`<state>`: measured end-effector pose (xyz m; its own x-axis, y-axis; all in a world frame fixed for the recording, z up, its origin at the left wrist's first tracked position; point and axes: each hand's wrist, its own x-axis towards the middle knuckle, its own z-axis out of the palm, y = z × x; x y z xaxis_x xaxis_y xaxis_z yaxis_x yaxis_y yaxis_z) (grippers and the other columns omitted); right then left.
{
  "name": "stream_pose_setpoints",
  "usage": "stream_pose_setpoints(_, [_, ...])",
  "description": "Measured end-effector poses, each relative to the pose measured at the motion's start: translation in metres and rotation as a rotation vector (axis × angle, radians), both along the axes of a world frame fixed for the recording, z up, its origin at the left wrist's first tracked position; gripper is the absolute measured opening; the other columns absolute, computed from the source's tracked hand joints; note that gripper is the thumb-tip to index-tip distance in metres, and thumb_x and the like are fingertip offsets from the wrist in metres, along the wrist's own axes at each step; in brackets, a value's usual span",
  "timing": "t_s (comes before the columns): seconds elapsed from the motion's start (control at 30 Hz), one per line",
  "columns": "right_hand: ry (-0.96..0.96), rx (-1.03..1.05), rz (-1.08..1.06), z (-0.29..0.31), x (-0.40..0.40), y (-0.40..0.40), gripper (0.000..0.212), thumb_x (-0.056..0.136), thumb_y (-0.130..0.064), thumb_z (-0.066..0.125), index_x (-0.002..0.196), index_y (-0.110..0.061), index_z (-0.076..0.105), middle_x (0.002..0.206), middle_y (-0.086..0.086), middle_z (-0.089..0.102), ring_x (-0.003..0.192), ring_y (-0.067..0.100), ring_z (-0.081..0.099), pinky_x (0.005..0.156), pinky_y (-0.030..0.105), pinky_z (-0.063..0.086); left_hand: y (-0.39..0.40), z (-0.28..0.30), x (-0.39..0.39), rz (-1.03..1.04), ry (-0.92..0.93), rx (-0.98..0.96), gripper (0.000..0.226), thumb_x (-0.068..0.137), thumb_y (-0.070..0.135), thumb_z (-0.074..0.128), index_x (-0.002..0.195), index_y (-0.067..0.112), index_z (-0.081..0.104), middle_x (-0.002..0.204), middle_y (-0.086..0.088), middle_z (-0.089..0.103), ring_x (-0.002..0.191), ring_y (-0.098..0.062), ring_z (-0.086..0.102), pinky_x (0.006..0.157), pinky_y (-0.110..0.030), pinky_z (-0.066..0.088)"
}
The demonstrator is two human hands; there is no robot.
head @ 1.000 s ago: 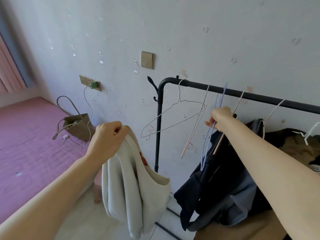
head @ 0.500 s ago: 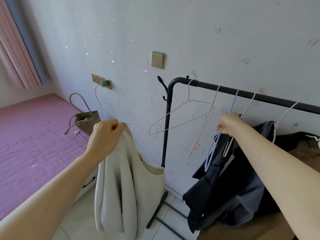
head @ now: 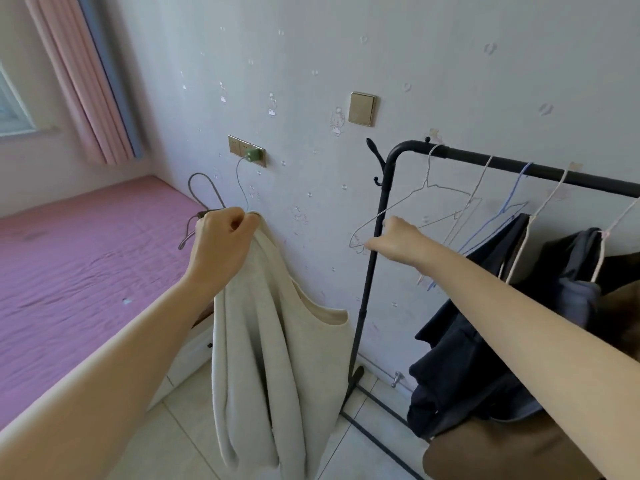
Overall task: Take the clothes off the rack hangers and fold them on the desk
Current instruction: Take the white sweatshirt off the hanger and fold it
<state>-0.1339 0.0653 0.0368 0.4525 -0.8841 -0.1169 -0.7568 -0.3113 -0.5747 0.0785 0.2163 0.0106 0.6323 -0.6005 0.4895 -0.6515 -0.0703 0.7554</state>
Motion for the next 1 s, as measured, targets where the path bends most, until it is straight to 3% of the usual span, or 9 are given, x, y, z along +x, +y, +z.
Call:
stream_pose_setpoints(0.07, [-0.003, 0.093, 0.113, -0.012, 0.020, 0.024, 0.035, 0.083, -0.025, 0.061, 0.108, -0.001, 0.058, 0.105, 0.009, 0.063, 0.100, 0.031, 0.059, 0.085, 0.036, 0.047, 0.014, 0.004, 0.010, 0.016, 0.014, -0.021, 0.042, 0.088, 0.020, 0.055, 0.061, -0.008, 0.039, 0.056, -0.009, 0.030, 0.054, -0.017, 0.025, 0.052, -0.029, 0.024])
stream_pose_setpoints(0.13, [0.073, 0.208, 0.245, -0.029, 0.042, 0.049, 0.067, 0.083, -0.038, 0.065, 0.137, -0.005, 0.043, 0.133, 0.007, 0.053, 0.123, 0.027, 0.051, 0.104, 0.040, 0.041, 0.035, 0.007, 0.025, 0.048, 0.028, -0.035, 0.041, 0.088, 0.020, 0.054, 0.063, -0.011, 0.042, 0.058, -0.010, 0.032, 0.056, -0.018, 0.027, 0.053, -0.029, 0.024])
stream_pose_setpoints(0.27, [0.376, 0.224, 0.473, -0.072, 0.072, 0.090, 0.092, 0.078, -0.060, 0.066, 0.145, -0.011, 0.026, 0.141, 0.006, 0.044, 0.128, 0.025, 0.044, 0.105, 0.041, 0.039, 0.081, 0.011, 0.050, 0.114, 0.053, -0.084, 0.041, 0.087, 0.017, 0.053, 0.056, -0.002, 0.036, 0.052, 0.000, 0.028, 0.052, -0.012, 0.023, 0.047, -0.024, 0.020])
stream_pose_setpoints(0.33, [0.447, 0.127, 0.550, -0.094, 0.086, 0.107, 0.081, 0.073, -0.059, 0.070, 0.134, -0.013, 0.040, 0.129, 0.003, 0.051, 0.119, 0.024, 0.048, 0.094, 0.034, 0.043, 0.108, 0.013, 0.062, 0.153, 0.064, -0.107, 0.044, 0.087, 0.014, 0.053, 0.052, 0.013, 0.027, 0.046, 0.011, 0.019, 0.049, -0.009, 0.017, 0.045, -0.022, 0.015])
stream_pose_setpoints(0.4, [0.412, 0.063, 0.598, -0.113, 0.100, 0.116, 0.036, 0.071, -0.044, 0.071, 0.093, -0.018, 0.057, 0.091, -0.001, 0.059, 0.084, 0.017, 0.055, 0.064, 0.024, 0.038, 0.134, 0.014, 0.076, 0.192, 0.064, -0.111, 0.046, 0.087, 0.013, 0.053, 0.053, 0.017, 0.024, 0.045, 0.010, 0.016, 0.049, -0.010, 0.016, 0.045, -0.023, 0.014])
stream_pose_setpoints(0.5, [0.296, 0.053, 0.577, -0.122, 0.128, 0.131, 0.023, 0.066, -0.022, 0.061, 0.053, -0.017, 0.042, 0.054, -0.002, 0.050, 0.054, 0.017, 0.050, 0.048, 0.025, 0.032, 0.178, 0.012, 0.102, 0.266, 0.055, -0.094, 0.044, 0.086, 0.013, 0.053, 0.054, 0.017, 0.024, 0.048, 0.011, 0.016, 0.049, -0.008, 0.016, 0.045, -0.024, 0.014])
stream_pose_setpoints(0.63, [0.168, 0.015, 0.585, -0.116, 0.175, 0.146, 0.021, 0.073, -0.017, 0.062, 0.056, -0.012, 0.051, 0.055, -0.002, 0.047, 0.057, 0.014, 0.046, 0.052, 0.026, 0.034, 0.242, -0.003, 0.133, 0.432, 0.066, -0.029, 0.042, 0.088, 0.019, 0.053, 0.057, 0.017, 0.026, 0.055, 0.004, 0.020, 0.052, -0.011, 0.018, 0.050, -0.031, 0.016])
stream_pose_setpoints(0.77, [0.006, 0.106, 0.654, -0.107, 0.237, 0.149, 0.012, 0.080, -0.021, 0.070, 0.083, -0.010, 0.072, 0.081, 0.004, 0.071, 0.082, 0.021, 0.065, 0.076, 0.034, 0.052, 0.306, -0.023, 0.152, 0.625, 0.107, 0.000, 0.039, 0.095, 0.027, 0.049, 0.063, 0.015, 0.031, 0.061, 0.001, 0.025, 0.057, -0.015, 0.023, 0.053, -0.032, 0.019])
stream_pose_setpoints(1.0, [-0.224, 0.244, 0.861, -0.089, 0.335, 0.207, 0.035, 0.097, -0.037, 0.051, 0.102, -0.002, 0.051, 0.091, 0.008, 0.058, 0.084, 0.024, 0.053, 0.080, 0.046, 0.050, 0.404, -0.043, 0.141, 0.932, 0.027, 0.221, 0.050, 0.101, 0.044, 0.038, 0.074, 0.002, 0.045, 0.062, -0.003, 0.044, 0.060, -0.021, 0.041, 0.056, -0.036, 0.031])
